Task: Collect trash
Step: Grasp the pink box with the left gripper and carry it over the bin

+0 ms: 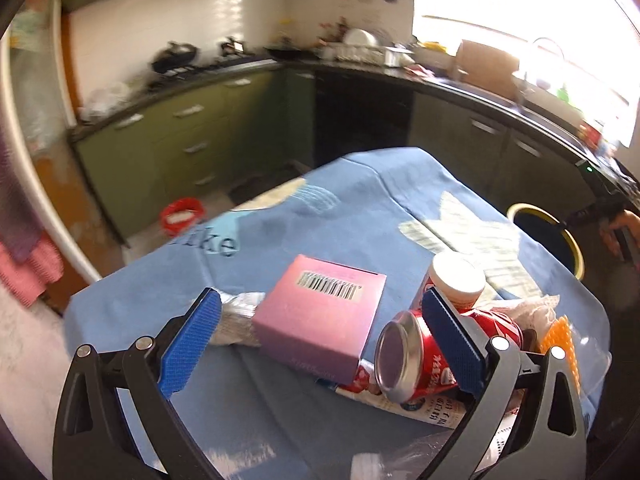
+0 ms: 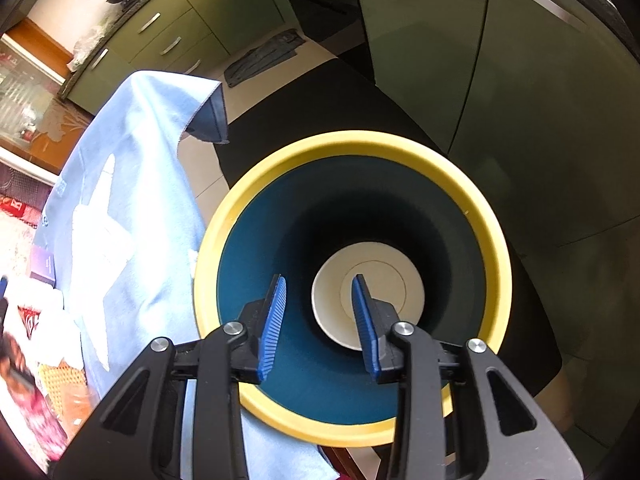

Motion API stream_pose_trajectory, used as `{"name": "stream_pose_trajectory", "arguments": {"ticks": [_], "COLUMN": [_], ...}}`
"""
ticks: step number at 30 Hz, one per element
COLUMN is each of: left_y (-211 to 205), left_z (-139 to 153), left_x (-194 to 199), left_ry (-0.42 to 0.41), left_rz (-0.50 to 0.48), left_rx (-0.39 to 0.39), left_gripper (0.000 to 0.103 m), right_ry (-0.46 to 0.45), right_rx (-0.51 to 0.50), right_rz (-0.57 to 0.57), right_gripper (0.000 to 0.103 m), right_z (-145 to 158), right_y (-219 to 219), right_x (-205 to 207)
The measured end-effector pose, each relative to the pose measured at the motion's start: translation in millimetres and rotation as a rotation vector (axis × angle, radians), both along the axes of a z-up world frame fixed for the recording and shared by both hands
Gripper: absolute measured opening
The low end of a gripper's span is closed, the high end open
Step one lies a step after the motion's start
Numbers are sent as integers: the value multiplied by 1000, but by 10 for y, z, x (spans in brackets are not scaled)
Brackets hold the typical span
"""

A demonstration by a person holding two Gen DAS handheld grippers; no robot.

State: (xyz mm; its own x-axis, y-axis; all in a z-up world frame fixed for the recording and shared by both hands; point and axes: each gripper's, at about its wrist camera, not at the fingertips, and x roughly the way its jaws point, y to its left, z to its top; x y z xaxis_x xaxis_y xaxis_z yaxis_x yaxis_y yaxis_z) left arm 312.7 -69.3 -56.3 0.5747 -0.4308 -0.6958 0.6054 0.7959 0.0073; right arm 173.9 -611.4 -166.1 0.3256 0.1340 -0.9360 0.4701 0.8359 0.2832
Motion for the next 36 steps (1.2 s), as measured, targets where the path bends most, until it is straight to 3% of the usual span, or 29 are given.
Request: {"name": "stream_pose_trajectory", "arguments": {"ticks": [7, 10, 18, 22, 29, 36], "left_y": [-204, -303, -422, -493, -494, -387], "left_z": [-168, -280, -470, -568, -511, -43], "left_x": [417, 477, 621, 696, 669, 666], "left_ry": [129, 160, 262, 308, 284, 193], "left_rz": [-147, -168, -190, -184, -150, -73], "left_rx": [61, 118, 160, 167, 157, 111], "left_gripper": [90, 90, 89, 80, 77, 77], "right_ry": [-9, -11, -7, -10, -15, -47], "right_rx": [9, 13, 31, 38, 48, 53], "right_rz": [5, 6, 36, 43, 53, 60], "right_gripper": [35, 36, 37, 37, 37, 37], "right_z": [6, -5, -49, -59, -69, -3], "right_y": [50, 38, 80, 96, 113, 127], "right_x": [-5, 10, 67, 87, 107, 56]}}
